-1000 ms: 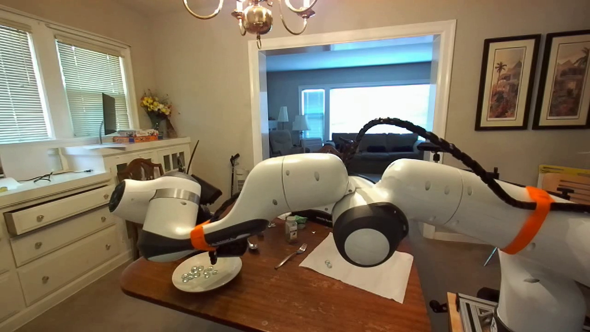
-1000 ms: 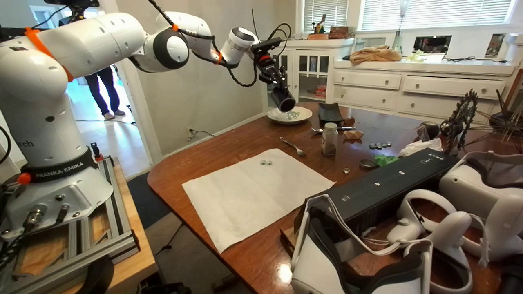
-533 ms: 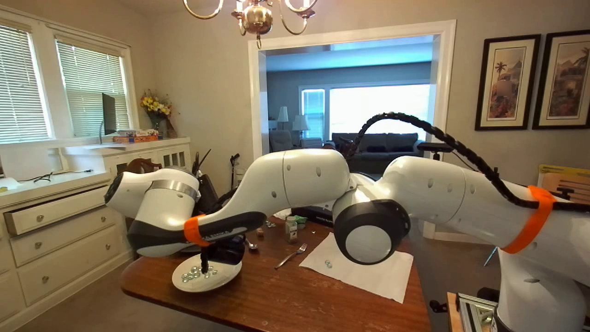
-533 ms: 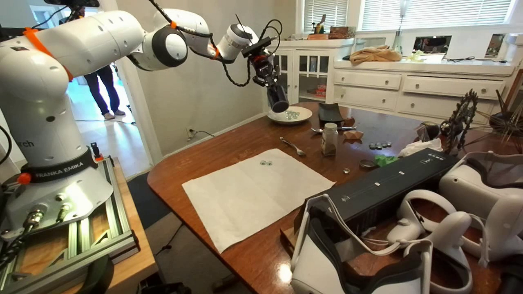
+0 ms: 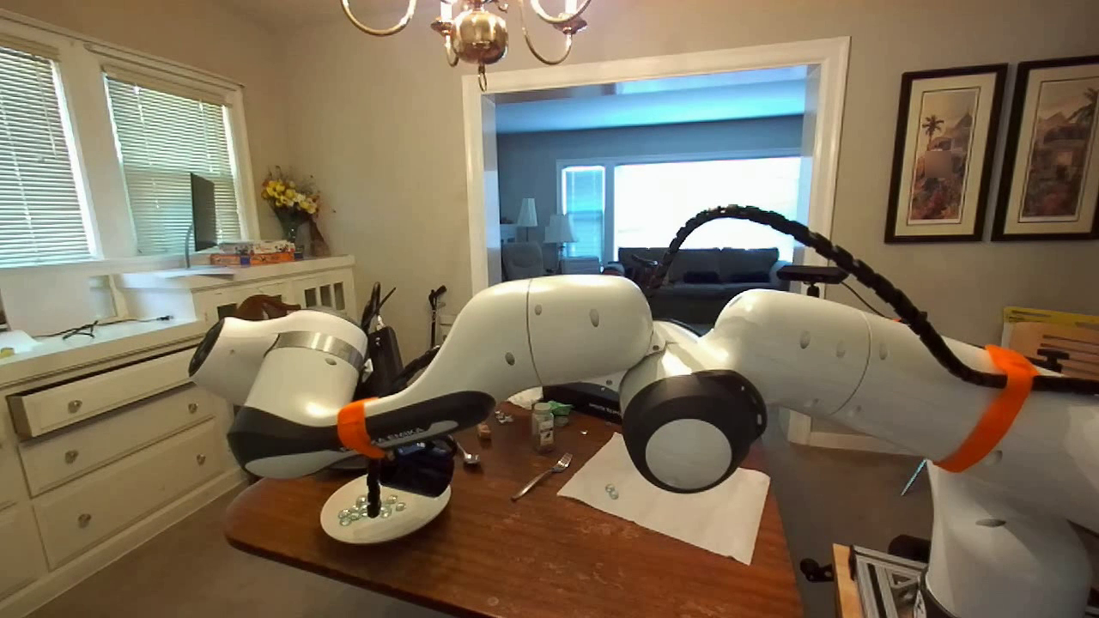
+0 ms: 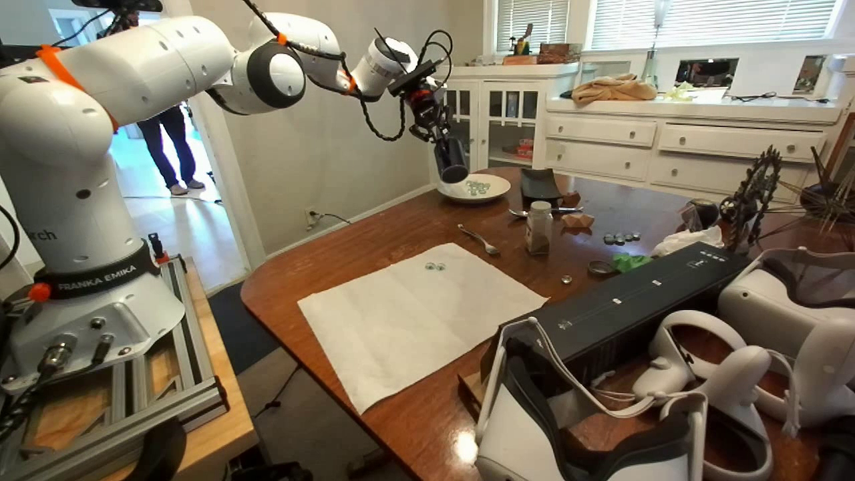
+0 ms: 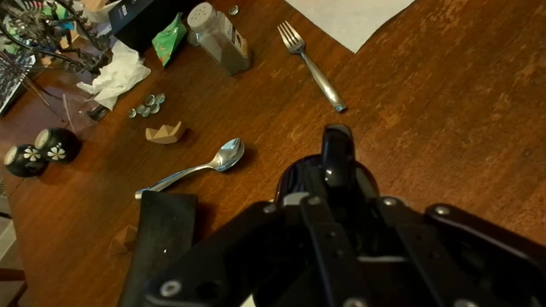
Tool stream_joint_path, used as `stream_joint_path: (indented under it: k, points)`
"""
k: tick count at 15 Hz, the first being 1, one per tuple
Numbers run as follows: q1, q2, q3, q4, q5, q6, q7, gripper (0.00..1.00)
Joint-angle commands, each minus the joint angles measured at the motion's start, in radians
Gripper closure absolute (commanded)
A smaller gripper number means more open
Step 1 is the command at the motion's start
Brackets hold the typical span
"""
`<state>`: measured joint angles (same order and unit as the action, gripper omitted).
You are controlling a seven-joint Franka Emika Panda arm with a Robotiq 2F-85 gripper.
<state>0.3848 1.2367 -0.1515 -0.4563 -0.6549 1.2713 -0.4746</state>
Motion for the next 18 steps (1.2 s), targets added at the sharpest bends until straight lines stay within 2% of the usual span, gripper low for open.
stream_joint_path:
  k: [1,10,18]
  points:
    - [-0.021,-0.015,-0.004,0.003,0.051,-0.037,0.086,0.95]
    - [-0.160,-0.076,0.009,-0.001,0.281,-0.090,0.387,0.95]
    - [-0.279,-0.092,0.027,0.003,0.457,-0.080,0.690,0.95]
